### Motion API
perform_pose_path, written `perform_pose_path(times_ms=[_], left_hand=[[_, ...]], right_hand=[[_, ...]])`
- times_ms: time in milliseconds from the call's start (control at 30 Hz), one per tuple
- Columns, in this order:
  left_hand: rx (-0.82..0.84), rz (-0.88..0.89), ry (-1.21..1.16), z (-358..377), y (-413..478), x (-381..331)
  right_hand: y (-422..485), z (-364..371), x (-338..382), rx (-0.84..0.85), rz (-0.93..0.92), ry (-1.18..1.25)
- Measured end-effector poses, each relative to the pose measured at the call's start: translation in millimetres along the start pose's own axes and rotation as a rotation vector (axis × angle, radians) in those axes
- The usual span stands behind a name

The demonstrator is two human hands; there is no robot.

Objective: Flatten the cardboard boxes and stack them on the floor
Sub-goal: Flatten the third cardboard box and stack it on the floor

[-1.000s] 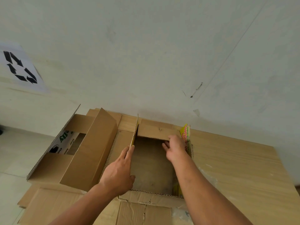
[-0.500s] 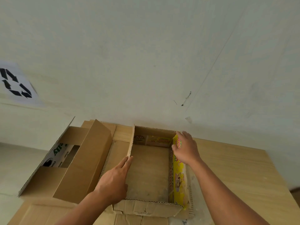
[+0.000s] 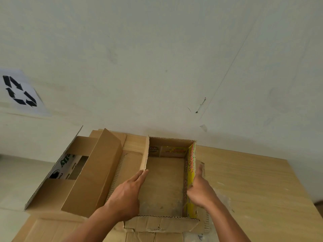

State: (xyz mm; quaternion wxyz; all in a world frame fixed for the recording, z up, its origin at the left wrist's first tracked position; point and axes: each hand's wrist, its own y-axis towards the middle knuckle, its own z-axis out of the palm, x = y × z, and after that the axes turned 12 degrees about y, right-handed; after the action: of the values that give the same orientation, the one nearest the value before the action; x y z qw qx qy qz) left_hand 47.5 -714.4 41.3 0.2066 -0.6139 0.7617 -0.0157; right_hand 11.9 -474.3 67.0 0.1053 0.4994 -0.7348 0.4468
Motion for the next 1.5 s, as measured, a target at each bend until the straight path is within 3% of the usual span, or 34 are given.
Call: perform_pose_path(times_ms=[167,333,533,733,833,933,1100,1333,1500], left_hand=[[0.041,0.101,-0.046,-16.6,-9.5,-18.1],[0.154,0.265,-0.073,-37.8,-19.0,-41.0],[0.216,0.484,0.019,-34.8,-24.0,-78.9],[0.368,0.621,0.047,-12.5,-19.6,-98.9],[0.429,0.668,-0.042,-5.9,-17.8,-102.0],[0.478,0.603,-0.224,0.3,-8.1,-100.5],[0.238,0.308,-0.276,5.1,30.5,-90.4],[0.3,-0.275,-0.928,7.6,83.6,-67.3],[0.504,-0.235,-1.434,18.3,90.1,-42.2]], right_hand=[[5.3,-9.9,-7.7,-0.164,-0.102,0.036],[9.4,-28.2,-3.4,-0.285,-0.187,0.235],[-9.9,-33.9,-2.2,-0.103,-0.062,0.642],[-23.1,-23.4,-31.7,-0.249,-0.01,0.533],[-30.8,-23.9,-42.5,-0.323,-0.007,0.617],[-35.4,-31.3,-58.2,-0.364,-0.107,0.689],[-57.5,-56.1,-60.0,-0.357,-0.243,0.783],[-83.2,-87.3,-58.5,-0.223,-0.416,1.029],[-83.5,-103.5,-69.3,-0.182,-0.47,1.171]])
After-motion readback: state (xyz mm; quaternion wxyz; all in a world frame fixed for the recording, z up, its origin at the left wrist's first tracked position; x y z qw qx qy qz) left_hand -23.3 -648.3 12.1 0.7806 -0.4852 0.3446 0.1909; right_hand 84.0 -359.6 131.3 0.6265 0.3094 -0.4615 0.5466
